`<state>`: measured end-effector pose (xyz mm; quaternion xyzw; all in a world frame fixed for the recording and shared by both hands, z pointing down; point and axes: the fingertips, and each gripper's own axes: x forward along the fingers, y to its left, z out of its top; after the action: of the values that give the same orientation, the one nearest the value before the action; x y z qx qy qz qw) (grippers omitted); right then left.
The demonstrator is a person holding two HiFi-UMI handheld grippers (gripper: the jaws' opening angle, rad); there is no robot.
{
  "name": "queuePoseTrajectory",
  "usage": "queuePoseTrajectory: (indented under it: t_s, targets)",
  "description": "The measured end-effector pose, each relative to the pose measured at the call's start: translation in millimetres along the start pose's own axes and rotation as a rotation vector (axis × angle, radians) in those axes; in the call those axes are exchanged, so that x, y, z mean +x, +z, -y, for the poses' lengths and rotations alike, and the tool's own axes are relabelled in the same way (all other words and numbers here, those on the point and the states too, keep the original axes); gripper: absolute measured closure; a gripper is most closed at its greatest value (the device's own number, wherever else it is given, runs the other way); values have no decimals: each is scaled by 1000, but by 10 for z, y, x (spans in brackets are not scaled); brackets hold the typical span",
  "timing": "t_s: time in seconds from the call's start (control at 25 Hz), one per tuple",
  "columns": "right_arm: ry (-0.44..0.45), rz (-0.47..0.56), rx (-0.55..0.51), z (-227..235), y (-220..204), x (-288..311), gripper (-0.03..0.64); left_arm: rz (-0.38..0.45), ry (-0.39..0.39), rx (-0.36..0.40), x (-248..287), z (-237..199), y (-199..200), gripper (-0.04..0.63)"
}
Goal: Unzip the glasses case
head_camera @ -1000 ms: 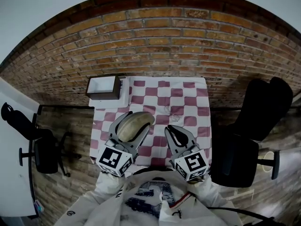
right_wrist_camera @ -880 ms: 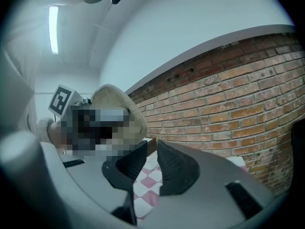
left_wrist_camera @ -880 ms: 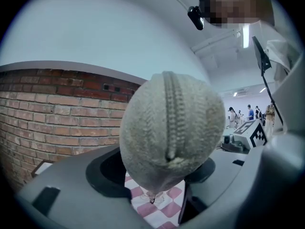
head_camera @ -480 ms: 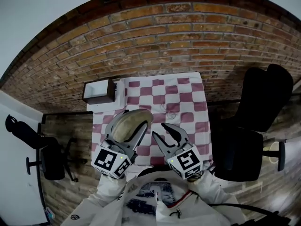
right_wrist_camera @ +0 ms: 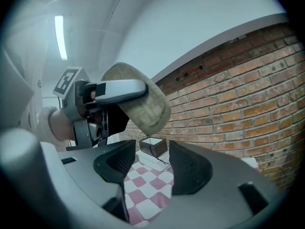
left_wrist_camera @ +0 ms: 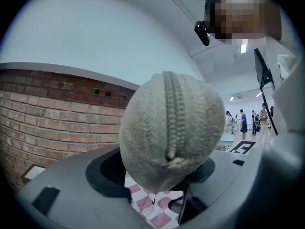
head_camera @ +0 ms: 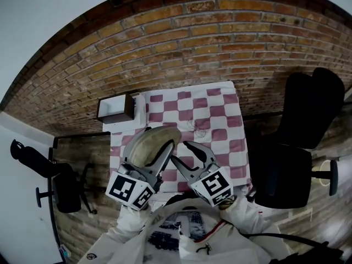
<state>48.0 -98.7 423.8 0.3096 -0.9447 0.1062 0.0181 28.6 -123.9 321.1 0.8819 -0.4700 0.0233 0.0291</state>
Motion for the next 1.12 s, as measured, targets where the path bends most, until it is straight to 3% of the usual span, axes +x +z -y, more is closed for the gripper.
queuePoseTrajectory:
  t_s: [0.6,1.12]
  targets:
    - [29,-3,-7,-48,-56,223,408,-8,-24,-27,18,40,19,312]
    - [45,-3,-12,-52,-66,282,523,-8,-25,-38,40,26,27,311]
